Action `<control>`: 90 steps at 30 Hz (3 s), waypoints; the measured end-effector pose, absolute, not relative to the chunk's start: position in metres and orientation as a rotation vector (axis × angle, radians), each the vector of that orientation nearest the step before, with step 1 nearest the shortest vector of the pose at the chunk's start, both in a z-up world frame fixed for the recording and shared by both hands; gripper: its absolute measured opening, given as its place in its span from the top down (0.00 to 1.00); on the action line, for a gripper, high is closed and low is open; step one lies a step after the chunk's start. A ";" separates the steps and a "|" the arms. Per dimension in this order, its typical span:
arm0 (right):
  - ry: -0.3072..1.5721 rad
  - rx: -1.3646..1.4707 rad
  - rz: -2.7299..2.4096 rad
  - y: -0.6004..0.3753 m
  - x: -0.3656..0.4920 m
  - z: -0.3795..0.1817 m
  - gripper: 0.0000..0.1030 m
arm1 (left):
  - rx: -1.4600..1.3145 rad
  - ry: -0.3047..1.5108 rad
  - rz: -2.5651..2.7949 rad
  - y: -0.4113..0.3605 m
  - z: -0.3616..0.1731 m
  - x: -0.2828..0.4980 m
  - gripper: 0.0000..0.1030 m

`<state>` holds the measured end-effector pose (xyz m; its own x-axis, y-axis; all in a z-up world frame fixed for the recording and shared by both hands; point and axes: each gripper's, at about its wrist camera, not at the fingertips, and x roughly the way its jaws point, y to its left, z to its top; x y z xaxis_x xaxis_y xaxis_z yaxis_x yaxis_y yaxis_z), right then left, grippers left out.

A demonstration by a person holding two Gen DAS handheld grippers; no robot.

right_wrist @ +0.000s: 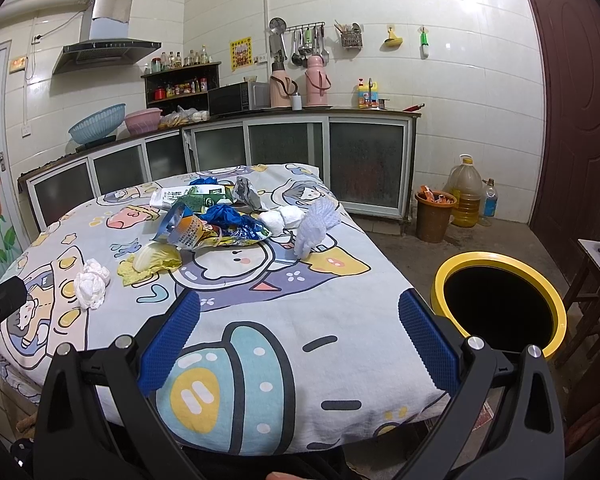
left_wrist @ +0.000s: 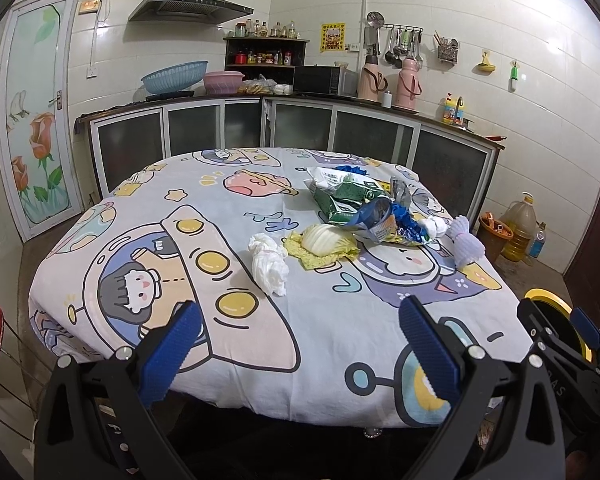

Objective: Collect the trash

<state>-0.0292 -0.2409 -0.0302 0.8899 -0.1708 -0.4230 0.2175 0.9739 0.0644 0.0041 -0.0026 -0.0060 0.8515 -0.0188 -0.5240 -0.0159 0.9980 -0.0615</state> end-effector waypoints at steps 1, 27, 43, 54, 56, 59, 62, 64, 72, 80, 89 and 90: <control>0.429 0.111 -0.202 -0.241 -0.029 -0.030 0.07 | -0.064 0.552 -0.002 -0.003 -0.006 0.004 0.07; 0.434 0.112 -0.202 -0.242 -0.029 -0.032 0.07 | -0.065 0.568 -0.010 -0.004 -0.012 0.003 0.07; 0.428 0.113 -0.212 -0.245 -0.031 -0.031 0.07 | -0.077 0.578 -0.015 -0.005 -0.016 0.003 0.07; 0.403 0.149 -0.189 -0.261 -0.023 -0.013 0.07 | -0.132 0.630 -0.165 0.001 -0.015 0.002 0.07; 0.405 0.150 -0.160 -0.268 -0.016 -0.010 0.07 | -0.164 0.645 -0.223 0.004 -0.019 0.005 0.07; 0.485 0.140 -0.051 -0.277 0.009 -0.014 0.07 | -0.194 0.664 -0.240 0.007 -0.026 0.011 0.07; 0.579 0.176 0.032 -0.289 0.035 -0.024 0.07 | -0.236 0.706 -0.281 0.011 -0.036 0.023 0.07; 0.595 0.150 0.043 -0.290 0.046 -0.027 0.07 | -0.261 0.736 -0.309 0.013 -0.044 0.033 0.07; 0.571 0.038 0.178 -0.283 0.073 -0.021 0.07 | -0.112 0.732 -0.218 0.040 -0.040 0.082 0.07; 0.676 0.031 0.295 -0.274 0.135 -0.032 0.07 | -0.053 0.830 -0.220 0.057 -0.044 0.138 0.07; 0.698 -0.007 0.476 -0.244 0.192 -0.027 0.07 | 0.003 0.871 -0.245 0.051 -0.060 0.169 0.07; 0.693 -0.040 0.467 -0.239 0.196 -0.025 0.07 | 0.007 0.873 -0.245 0.050 -0.061 0.171 0.07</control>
